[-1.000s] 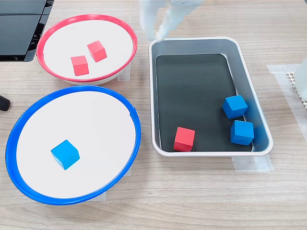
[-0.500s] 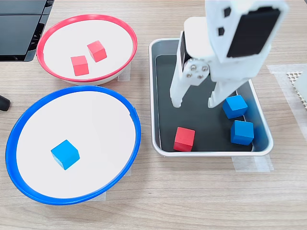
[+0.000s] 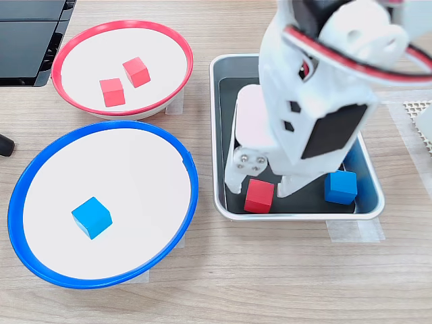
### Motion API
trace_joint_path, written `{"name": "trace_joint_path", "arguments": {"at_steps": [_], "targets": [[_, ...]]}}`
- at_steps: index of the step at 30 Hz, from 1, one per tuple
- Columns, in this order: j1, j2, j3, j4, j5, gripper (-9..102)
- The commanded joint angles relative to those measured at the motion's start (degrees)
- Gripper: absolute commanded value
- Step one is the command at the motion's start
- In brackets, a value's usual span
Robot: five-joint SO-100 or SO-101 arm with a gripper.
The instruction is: Move six blocks tray to matching dishes
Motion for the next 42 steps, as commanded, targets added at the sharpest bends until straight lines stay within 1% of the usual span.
{"name": "trace_joint_path", "arguments": {"at_steps": [1, 5, 7, 9, 12, 14, 17, 19, 23, 25, 28, 31, 34, 35, 37, 38, 39, 40, 42], "targets": [[-0.18, -0.35, -1.93, -0.88, -0.88, 13], [0.35, -0.62, -2.64, -0.26, -5.89, 0], [1.67, 1.05, -2.55, 2.64, -8.96, 0], [4.31, 4.39, -2.64, 7.47, -14.41, 0], [11.78, 10.37, -4.83, 14.24, -25.14, 0], [17.58, 12.13, -8.70, 14.77, -31.73, 0], [25.66, 9.05, -18.28, 11.34, -39.81, 0], [29.27, 3.16, -25.49, 5.45, -42.10, 0], [31.55, -8.00, -35.95, -2.64, -43.77, 0], [31.64, -12.74, -38.23, -6.06, -44.56, 4], [31.46, -14.68, -37.00, -7.91, -44.82, 13], [31.64, -14.85, -35.95, -7.73, -44.65, 17], [32.08, -13.62, -34.19, -6.68, -45.26, 16], [32.34, -12.66, -33.05, -5.98, -46.58, 14], [32.34, -9.58, -29.88, -1.93, -54.58, 2], [32.17, -7.21, -27.60, 1.67, -60.47, 0], [32.17, -2.72, -22.59, 7.38, -70.49, 0], [32.26, 0.44, -18.46, 9.58, -76.55, 0], [32.52, 7.65, -8.88, 9.58, -84.64, 0]]}}
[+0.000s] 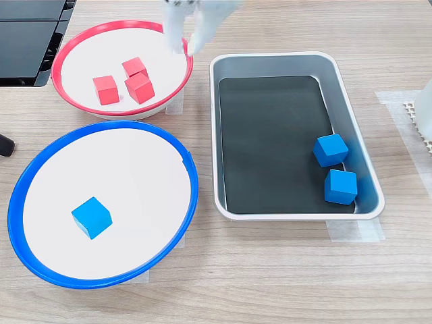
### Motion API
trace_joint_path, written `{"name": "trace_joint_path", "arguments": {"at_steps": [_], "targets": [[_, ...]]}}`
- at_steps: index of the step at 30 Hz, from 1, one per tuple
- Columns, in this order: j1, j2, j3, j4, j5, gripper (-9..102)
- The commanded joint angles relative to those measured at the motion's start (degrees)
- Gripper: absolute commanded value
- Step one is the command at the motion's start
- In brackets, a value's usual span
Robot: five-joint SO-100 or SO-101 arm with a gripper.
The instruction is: Move six blocks tray to matching dishes
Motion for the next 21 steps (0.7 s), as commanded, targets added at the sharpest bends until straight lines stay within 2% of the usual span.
{"name": "trace_joint_path", "arguments": {"at_steps": [1, 6, 8, 14, 21], "targets": [[0.18, 12.74, 17.93, 3.60, -20.39, 0], [-1.32, 27.77, 36.21, 5.45, -38.14, 0], [-5.10, 32.43, 41.57, 3.78, -46.32, 0], [-9.14, 35.51, 43.42, 4.48, -51.94, 15], [-14.41, 38.41, 45.44, 7.29, -58.45, 20]]}}
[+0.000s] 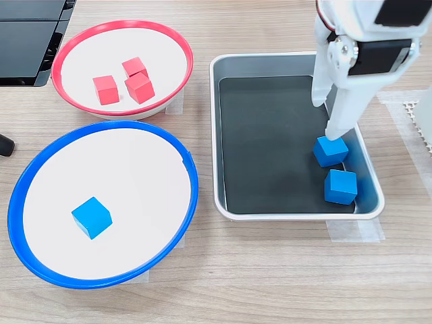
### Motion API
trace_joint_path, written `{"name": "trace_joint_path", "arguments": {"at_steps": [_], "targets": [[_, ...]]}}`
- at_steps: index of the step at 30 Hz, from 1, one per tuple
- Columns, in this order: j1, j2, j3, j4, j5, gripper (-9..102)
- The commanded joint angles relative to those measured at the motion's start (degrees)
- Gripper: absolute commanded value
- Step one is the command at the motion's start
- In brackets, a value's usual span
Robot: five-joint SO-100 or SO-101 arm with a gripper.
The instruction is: Move six blocks tray to matching dishes
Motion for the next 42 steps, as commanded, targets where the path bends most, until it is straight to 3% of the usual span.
{"name": "trace_joint_path", "arguments": {"at_steps": [1, 8, 20, 25, 29, 32, 35, 42], "targets": [[-2.20, 1.05, 0.44, 1.76, -2.90, 20], [-3.78, -2.29, 2.81, -0.44, -4.66, 19], [-3.69, -6.42, 9.32, -11.25, -4.92, 15], [-4.57, -5.98, 8.96, -9.93, -7.56, 1], [-4.22, -5.89, 1.85, -5.54, -6.59, 0], [-4.66, -9.49, -13.89, 0.00, -0.97, 0], [-8.17, -20.74, -35.42, 0.62, 12.39, 0], [-15.38, -45.97, -56.51, -19.86, 40.78, 0]]}}
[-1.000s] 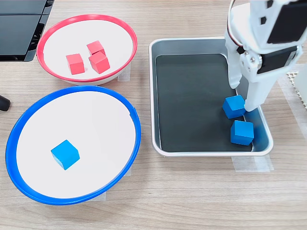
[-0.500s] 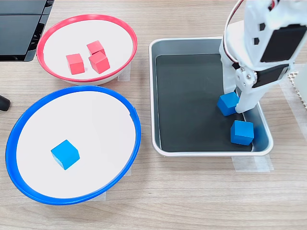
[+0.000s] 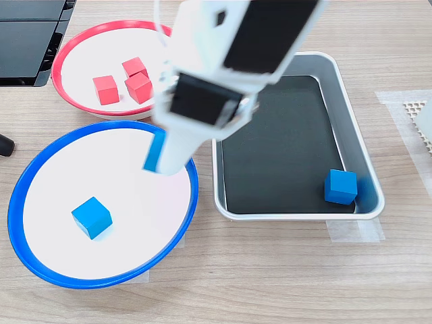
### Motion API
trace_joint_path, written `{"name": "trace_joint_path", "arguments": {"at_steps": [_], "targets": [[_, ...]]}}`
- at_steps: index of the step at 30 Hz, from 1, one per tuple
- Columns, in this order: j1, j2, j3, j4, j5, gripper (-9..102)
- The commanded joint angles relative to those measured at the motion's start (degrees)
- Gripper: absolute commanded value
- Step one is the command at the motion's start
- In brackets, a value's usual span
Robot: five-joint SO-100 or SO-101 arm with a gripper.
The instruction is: Move six blocks tray to matching dishes
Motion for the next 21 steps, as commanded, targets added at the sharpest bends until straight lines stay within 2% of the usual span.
{"name": "trace_joint_path", "arguments": {"at_steps": [1, 4, 8, 11, 14, 16, 21], "targets": [[-1.41, -7.12, -9.58, -8.53, 10.37, 0], [-1.76, -11.69, -12.13, -9.67, 11.43, 0], [-0.79, -12.83, -10.46, -10.28, 13.80, 13], [-0.18, -11.95, -9.76, -8.44, 15.12, 16], [0.26, -9.32, -8.44, -5.27, 12.83, 10], [0.79, -5.10, -5.98, -0.62, 8.44, 1], [4.04, 11.87, 8.44, 13.71, -0.26, 0]]}}
